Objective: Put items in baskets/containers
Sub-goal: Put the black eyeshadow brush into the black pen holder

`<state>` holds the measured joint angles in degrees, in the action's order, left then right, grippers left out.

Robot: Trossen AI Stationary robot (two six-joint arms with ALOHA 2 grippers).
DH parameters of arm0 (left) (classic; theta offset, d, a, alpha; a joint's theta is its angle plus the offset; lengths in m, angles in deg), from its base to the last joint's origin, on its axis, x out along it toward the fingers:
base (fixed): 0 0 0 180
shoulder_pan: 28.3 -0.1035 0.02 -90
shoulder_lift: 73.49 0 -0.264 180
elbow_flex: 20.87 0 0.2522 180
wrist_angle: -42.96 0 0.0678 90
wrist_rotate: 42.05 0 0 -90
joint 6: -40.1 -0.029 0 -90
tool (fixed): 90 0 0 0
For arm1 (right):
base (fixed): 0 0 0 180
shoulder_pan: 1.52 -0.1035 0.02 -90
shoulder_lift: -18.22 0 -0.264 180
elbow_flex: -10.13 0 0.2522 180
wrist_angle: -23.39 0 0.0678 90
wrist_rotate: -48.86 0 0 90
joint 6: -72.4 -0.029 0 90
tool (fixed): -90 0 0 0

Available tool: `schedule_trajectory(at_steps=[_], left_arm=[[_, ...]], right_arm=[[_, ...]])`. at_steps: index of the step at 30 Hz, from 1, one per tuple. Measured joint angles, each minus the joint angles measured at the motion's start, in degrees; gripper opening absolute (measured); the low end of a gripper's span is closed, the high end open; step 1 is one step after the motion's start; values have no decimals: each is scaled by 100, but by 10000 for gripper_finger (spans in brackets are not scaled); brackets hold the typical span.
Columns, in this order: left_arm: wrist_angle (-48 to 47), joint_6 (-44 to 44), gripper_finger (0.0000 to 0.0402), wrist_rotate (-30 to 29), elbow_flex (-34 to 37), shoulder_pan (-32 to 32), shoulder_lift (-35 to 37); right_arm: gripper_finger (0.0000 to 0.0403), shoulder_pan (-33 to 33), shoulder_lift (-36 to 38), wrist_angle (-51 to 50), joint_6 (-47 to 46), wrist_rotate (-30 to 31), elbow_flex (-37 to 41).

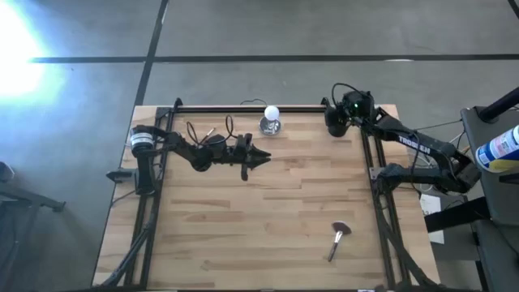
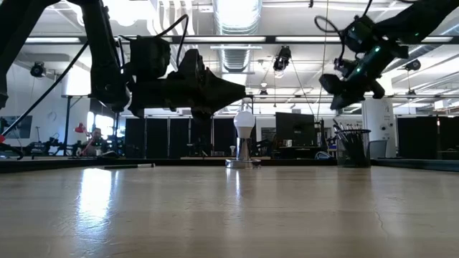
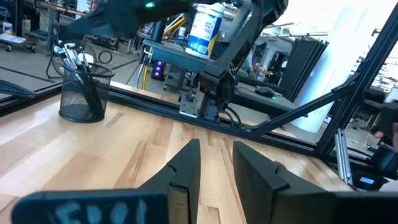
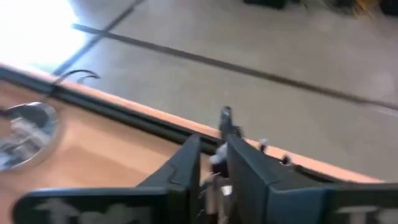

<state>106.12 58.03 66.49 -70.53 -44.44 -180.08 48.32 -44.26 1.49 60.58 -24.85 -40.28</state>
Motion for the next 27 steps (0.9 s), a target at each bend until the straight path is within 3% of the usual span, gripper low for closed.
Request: schedule_trajectory(at_steps=[4, 7, 16, 22, 27], left_arm=[[-143, 7, 86, 0, 7, 0, 124], [-717, -140, 74, -51, 7, -28, 446], [-4158, -742, 5, -1136, 11, -42, 2416], [-6482, -712, 1, -2124, 9, -64, 3759], [-7705, -371, 0, -2531, 9, -287, 4297]], right_arm=[[24, -539, 537, 35, 211, -1, 235], [13, -1058, 1005, 399, 251, 12, 564], [8, -2530, 2119, 1436, 285, 16, 1587], [8, -3146, 2483, 1991, 302, 18, 2299], [8, -3403, 2682, 2719, 333, 18, 2836]])
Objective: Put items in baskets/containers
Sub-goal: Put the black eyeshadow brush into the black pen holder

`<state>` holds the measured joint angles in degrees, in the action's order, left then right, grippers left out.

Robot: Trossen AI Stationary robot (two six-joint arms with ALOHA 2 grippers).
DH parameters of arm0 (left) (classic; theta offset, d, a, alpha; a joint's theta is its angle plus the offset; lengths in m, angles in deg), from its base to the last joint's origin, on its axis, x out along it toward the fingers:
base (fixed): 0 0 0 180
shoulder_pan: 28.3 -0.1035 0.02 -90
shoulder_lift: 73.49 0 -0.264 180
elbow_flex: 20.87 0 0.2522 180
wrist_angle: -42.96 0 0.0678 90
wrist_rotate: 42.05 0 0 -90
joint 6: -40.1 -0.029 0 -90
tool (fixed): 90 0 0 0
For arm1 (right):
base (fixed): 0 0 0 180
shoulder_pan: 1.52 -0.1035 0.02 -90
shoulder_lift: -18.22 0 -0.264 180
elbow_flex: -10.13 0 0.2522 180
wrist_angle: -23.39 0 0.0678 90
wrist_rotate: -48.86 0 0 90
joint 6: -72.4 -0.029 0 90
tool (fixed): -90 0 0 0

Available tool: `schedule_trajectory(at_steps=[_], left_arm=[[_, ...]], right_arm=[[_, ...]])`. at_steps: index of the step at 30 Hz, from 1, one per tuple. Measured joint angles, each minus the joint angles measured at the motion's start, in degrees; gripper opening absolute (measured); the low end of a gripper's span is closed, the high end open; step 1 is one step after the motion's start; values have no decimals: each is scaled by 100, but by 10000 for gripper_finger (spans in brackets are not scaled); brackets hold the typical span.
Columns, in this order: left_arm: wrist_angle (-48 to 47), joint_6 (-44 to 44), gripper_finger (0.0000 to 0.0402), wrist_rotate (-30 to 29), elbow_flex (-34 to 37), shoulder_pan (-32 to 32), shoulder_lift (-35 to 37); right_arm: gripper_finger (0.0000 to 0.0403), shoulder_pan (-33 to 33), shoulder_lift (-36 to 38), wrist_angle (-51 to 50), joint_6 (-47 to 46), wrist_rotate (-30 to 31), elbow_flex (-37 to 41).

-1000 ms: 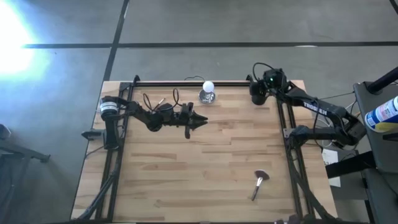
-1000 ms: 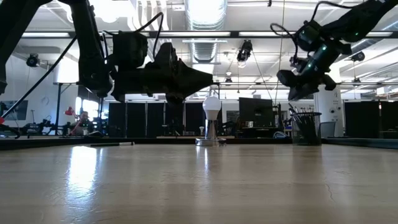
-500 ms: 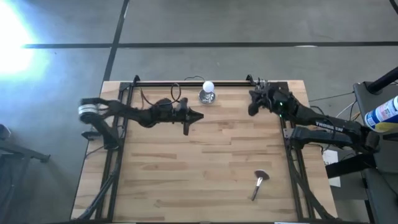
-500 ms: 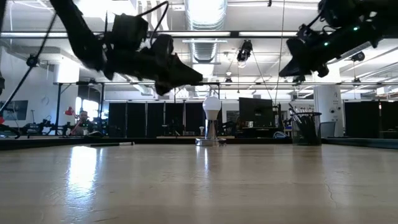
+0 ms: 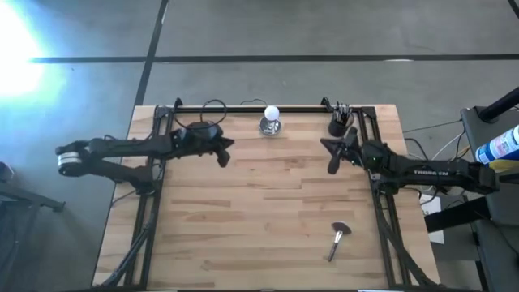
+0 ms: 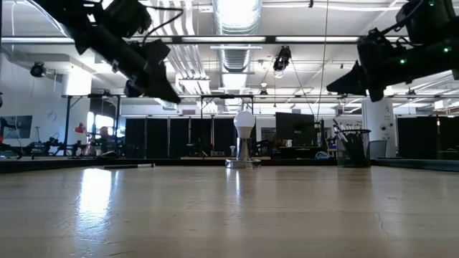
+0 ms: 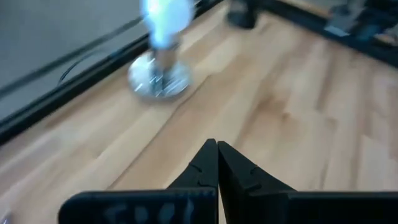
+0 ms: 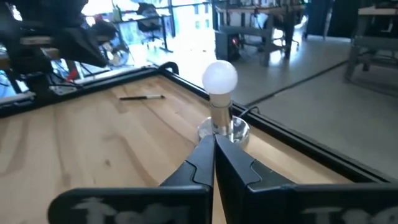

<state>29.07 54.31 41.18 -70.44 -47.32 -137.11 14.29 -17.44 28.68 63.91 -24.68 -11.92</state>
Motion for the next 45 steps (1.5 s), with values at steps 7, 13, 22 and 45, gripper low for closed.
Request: schedule_trajectory(at_steps=[7, 13, 22, 45], left_arm=[[-1007, 440, 0, -22, 2, -746, 55], [-1508, 388, 0, 163, 2, -1315, 55], [-1642, 306, 0, 687, -38, -2218, -257], [-1788, -693, 103, 55, -1407, -2723, -2912]], right_arm=[[8, -133, 176, 385, 191, -5, 280], [8, -133, 230, 401, 274, -48, 227], [8, -133, 229, 390, 324, -64, 229], [8, -133, 227, 395, 353, -61, 229]])
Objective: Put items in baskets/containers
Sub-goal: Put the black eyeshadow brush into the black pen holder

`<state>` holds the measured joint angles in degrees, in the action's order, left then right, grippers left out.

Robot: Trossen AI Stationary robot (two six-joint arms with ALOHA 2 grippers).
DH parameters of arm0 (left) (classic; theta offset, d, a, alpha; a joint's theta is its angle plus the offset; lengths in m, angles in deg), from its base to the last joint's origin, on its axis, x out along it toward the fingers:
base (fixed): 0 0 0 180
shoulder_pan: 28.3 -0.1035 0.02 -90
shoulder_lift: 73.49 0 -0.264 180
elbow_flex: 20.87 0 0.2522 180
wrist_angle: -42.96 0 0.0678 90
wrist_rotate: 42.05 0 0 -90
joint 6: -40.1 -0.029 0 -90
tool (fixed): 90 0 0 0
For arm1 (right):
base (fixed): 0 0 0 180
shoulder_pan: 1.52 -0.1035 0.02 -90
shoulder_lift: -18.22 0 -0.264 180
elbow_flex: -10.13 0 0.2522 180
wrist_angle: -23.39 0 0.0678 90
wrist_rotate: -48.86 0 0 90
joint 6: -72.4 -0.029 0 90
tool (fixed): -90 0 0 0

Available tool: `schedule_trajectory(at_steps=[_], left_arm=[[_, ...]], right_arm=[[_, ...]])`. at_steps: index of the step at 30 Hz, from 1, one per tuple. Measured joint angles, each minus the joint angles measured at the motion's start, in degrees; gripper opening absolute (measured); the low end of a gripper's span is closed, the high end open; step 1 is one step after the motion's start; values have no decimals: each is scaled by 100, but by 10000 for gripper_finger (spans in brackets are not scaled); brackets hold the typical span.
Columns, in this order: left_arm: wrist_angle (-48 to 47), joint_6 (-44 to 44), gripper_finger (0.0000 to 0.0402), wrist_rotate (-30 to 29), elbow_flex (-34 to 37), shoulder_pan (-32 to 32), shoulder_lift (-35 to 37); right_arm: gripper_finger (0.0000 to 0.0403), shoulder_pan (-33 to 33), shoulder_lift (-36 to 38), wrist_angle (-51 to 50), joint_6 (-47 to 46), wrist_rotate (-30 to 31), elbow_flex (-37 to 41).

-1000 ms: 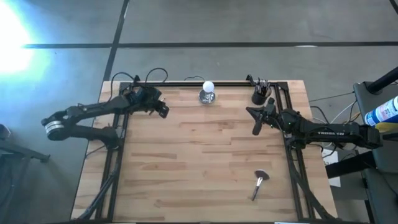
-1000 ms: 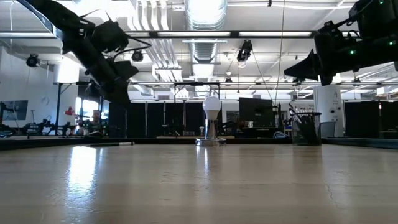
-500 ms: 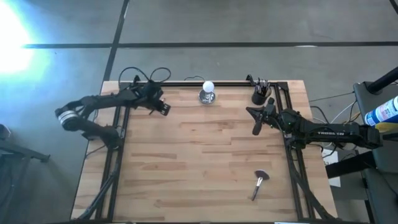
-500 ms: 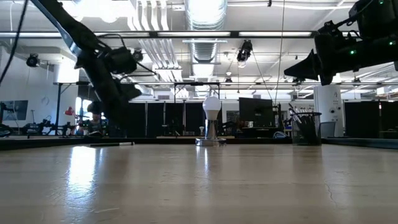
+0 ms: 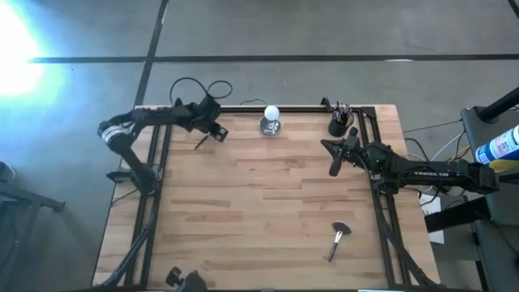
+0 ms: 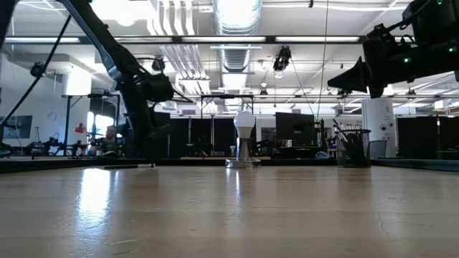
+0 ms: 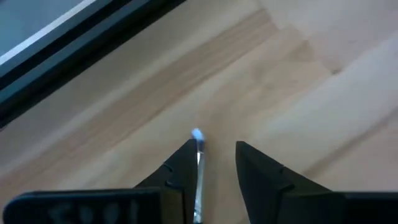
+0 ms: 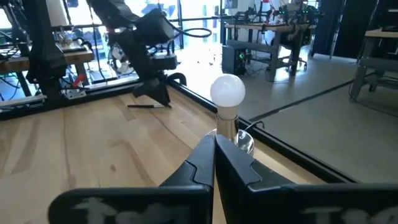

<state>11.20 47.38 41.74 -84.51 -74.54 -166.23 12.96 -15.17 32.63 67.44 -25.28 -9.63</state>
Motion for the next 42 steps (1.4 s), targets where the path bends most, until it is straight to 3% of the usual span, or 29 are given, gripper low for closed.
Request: schedule_trajectory(at_steps=[9, 17, 21, 27, 33, 42], left_arm=[[-63, -150, 95, -70, -78, -166, -397], [42, -187, 12, -129, -73, -168, -408], [39, -79, 7, -159, -57, -170, -290], [55, 161, 3, -240, -37, -95, 384], [351, 450, 2, -223, 188, 386, 1338], [2755, 1083, 1, 11, 1388, 1672, 2301]], right_arm=[[8, 2, -4, 1, 69, -72, 0], [8, 0, -4, 0, 69, -74, 0], [8, 0, -4, 2, 69, -76, 0], [8, 0, -4, 1, 64, -92, 0], [8, 0, -4, 2, 58, -92, 0], [8, 0, -7, 0, 47, -90, 0]])
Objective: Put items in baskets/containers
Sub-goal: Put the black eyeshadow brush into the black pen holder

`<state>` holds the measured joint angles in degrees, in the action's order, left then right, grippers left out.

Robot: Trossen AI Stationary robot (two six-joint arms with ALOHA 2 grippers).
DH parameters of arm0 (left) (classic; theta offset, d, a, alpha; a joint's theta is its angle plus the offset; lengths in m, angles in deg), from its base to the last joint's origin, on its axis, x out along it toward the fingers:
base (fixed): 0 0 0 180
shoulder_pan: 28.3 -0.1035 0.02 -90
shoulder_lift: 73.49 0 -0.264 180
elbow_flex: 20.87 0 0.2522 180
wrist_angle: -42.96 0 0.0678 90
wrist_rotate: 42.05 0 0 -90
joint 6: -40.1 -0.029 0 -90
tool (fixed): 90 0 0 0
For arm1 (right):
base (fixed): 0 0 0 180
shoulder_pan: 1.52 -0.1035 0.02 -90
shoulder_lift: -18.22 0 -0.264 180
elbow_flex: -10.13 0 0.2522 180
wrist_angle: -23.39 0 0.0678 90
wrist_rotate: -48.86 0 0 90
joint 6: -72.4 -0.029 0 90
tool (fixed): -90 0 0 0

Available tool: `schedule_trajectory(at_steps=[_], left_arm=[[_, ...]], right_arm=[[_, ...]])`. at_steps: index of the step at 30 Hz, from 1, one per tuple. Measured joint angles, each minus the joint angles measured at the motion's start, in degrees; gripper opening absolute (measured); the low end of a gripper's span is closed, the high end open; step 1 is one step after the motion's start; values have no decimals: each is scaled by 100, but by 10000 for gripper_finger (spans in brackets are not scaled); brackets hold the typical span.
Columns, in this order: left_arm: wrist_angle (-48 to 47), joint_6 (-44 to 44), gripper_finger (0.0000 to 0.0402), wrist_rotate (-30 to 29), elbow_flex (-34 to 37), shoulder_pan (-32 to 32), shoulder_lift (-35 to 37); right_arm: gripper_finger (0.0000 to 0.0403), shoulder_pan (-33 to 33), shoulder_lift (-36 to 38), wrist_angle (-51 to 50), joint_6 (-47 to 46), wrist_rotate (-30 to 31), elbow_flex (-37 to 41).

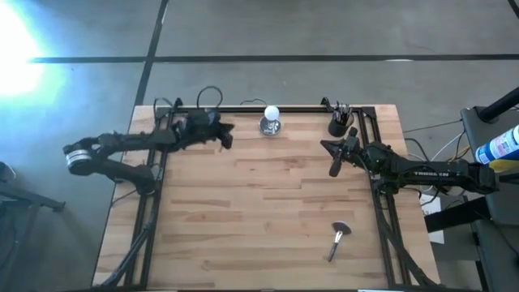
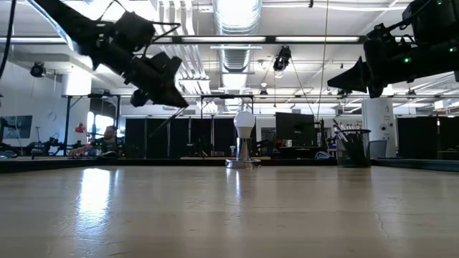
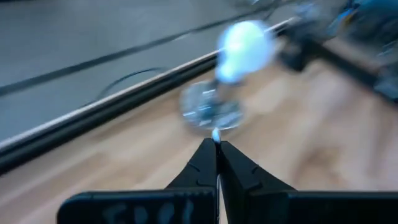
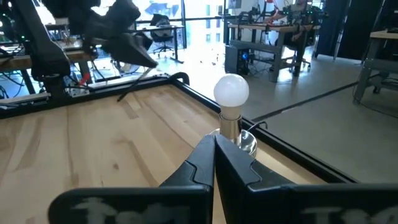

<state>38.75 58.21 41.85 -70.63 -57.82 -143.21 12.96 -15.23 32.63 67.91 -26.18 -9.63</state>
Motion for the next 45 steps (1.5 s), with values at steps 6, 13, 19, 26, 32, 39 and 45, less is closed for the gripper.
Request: schedule_trajectory(at_steps=[6, 13, 19, 26, 32, 39, 45], left_arm=[[2039, 338, 0, 6, 836, 799, -71], [4015, 60, 0, 483, 1218, 1213, -719], [5918, 14, 0, 1278, 1137, 1222, -1759], [6997, 102, 0, 2144, 379, 1229, -2942], [7098, 179, 0, 2754, -407, 1246, -3509], [7130, 118, 0, 2829, -602, 1249, -3532], [7338, 148, 0, 2913, -590, 1253, -3512]], right_arm=[[8, 2, -1, 4, -11, 0, 0], [9, 2, -2, 42, -166, -316, -29], [9, -5, -47, 340, -524, -802, -127], [9, -197, -522, 710, -1045, -809, -122], [10, -512, -1293, 1670, -1144, -802, -122], [44, -714, -2198, 2860, -1201, -796, -132], [93, -770, -3174, 3055, -1205, -800, -671]])
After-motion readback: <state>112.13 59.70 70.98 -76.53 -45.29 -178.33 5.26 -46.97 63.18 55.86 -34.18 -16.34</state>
